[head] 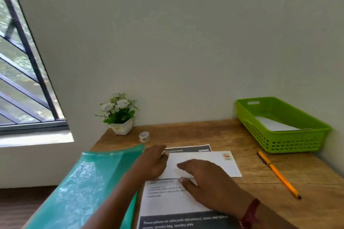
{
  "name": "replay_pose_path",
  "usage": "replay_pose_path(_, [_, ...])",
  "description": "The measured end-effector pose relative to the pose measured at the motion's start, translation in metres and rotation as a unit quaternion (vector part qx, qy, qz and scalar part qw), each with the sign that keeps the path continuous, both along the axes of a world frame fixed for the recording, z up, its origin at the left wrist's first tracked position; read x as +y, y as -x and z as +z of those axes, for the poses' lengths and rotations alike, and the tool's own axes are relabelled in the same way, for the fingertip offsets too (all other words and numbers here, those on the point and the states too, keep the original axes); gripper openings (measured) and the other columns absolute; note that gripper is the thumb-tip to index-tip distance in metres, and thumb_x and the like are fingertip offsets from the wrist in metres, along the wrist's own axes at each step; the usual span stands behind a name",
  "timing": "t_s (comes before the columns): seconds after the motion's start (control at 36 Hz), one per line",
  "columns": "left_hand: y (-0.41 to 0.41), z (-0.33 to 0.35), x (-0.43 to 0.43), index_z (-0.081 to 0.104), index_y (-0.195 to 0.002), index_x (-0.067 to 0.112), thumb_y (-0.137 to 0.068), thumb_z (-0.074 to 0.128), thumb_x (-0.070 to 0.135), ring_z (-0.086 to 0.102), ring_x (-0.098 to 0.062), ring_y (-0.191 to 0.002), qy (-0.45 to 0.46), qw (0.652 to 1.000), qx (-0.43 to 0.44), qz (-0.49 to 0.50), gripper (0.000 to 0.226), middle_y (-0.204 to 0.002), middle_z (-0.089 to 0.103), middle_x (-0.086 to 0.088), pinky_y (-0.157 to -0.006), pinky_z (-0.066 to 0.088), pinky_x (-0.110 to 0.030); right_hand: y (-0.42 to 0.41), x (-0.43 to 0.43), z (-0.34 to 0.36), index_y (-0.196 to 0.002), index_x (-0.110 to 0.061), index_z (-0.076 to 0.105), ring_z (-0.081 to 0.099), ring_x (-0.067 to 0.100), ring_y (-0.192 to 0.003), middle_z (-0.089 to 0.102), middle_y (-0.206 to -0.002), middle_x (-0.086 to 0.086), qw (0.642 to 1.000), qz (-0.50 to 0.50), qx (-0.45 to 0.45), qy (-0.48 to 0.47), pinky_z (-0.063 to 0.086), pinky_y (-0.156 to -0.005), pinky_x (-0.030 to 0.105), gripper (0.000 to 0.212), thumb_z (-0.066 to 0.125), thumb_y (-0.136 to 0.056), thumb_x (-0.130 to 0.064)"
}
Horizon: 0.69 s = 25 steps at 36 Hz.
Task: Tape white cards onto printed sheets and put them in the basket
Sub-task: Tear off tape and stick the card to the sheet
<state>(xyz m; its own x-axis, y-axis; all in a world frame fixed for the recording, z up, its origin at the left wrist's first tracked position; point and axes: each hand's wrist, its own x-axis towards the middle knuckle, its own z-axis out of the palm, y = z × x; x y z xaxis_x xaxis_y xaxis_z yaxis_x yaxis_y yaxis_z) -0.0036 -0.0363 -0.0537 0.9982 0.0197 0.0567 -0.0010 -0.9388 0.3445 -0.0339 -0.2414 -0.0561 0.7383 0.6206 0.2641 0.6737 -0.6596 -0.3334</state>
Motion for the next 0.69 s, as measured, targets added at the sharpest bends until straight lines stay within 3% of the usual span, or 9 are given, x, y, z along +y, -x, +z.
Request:
replay_pose_path(0.06, [0.002,-0.011,0.002,0.029,-0.152,0.021,-0.104,0.035,0.039,0.027,-0.019,-0.146,-0.013,1.000,0.017,-0.005,0.051,-0.158,0.032,-0.002,-0.119,0.021,-0.038,0.002,0.001,0.002,-0.145,-0.031,0.039,0.041,0.007,-0.134,0.043,-0.149,-0.011,0.999,-0.005,0.014,0.030,0.031,-0.109,0.023,0.056,0.037,-0.097,-0.058])
replay_pose_path(0.14, [0.002,-0.026,0.005,0.016,-0.155,0.022,-0.104,0.027,0.046,0.011,-0.018,-0.150,-0.050,0.998,0.014,-0.025,0.058,-0.162,0.020,-0.001,-0.123,0.004,-0.044,0.002,0.003,0.001,-0.148,-0.030,0.033,0.028,0.007,-0.143,0.033,-0.155,-0.009,0.997,-0.002,0.034,0.063,0.027,-0.114,0.027,0.082,0.013,-0.080,-0.071])
replay_pose_path(0.25, [-0.002,-0.042,0.007,0.009,-0.156,0.026,-0.101,0.019,0.054,0.007,-0.023,-0.151,-0.112,0.993,-0.002,-0.047,0.062,-0.163,0.015,-0.003,-0.122,0.000,-0.050,-0.001,0.003,-0.007,-0.148,-0.029,0.033,0.023,0.007,-0.145,0.031,-0.157,-0.008,0.997,-0.004,0.034,0.075,0.026,-0.116,0.029,0.090,0.004,-0.074,-0.071])
replay_pose_path(0.33, [-0.004,-0.044,0.006,0.015,-0.154,0.026,-0.101,0.020,0.054,0.016,-0.024,-0.148,-0.136,0.989,-0.028,-0.054,0.060,-0.159,0.024,-0.005,-0.122,0.002,-0.049,-0.002,0.003,-0.007,-0.143,-0.028,0.043,0.033,0.010,-0.141,0.041,-0.151,-0.006,0.996,-0.007,0.030,0.082,0.032,-0.113,0.031,0.090,0.004,-0.075,-0.071])
replay_pose_path(0.44, [-0.002,-0.036,0.000,0.024,-0.152,0.026,-0.099,0.026,0.057,0.030,-0.027,-0.139,-0.177,0.982,-0.050,-0.038,0.062,-0.146,0.038,-0.008,-0.122,0.006,-0.048,-0.007,0.002,-0.009,-0.130,-0.023,0.056,0.051,0.013,-0.122,0.056,-0.133,-0.003,0.994,-0.014,0.002,0.104,0.043,-0.100,0.032,0.055,0.030,-0.098,-0.059])
replay_pose_path(0.58, [0.003,-0.028,-0.005,0.037,-0.144,0.024,-0.096,0.030,0.061,0.039,-0.027,-0.129,-0.229,0.970,-0.081,-0.011,0.061,-0.135,0.048,-0.007,-0.120,0.016,-0.047,-0.015,-0.001,-0.019,-0.114,-0.024,0.061,0.056,0.012,-0.103,0.059,-0.111,-0.006,0.995,-0.020,-0.051,0.084,0.045,-0.081,0.030,0.045,0.034,-0.096,-0.055])
replay_pose_path(0.69, [0.009,-0.011,-0.016,0.054,-0.124,0.024,-0.099,0.033,0.055,0.047,-0.021,-0.117,-0.248,0.959,-0.134,0.018,0.046,-0.123,0.054,0.000,-0.103,0.037,-0.042,-0.018,-0.003,-0.021,-0.109,-0.024,0.063,0.057,0.014,-0.098,0.059,-0.106,-0.006,0.995,-0.017,-0.073,0.061,0.044,-0.076,0.032,0.042,0.036,-0.095,-0.052])
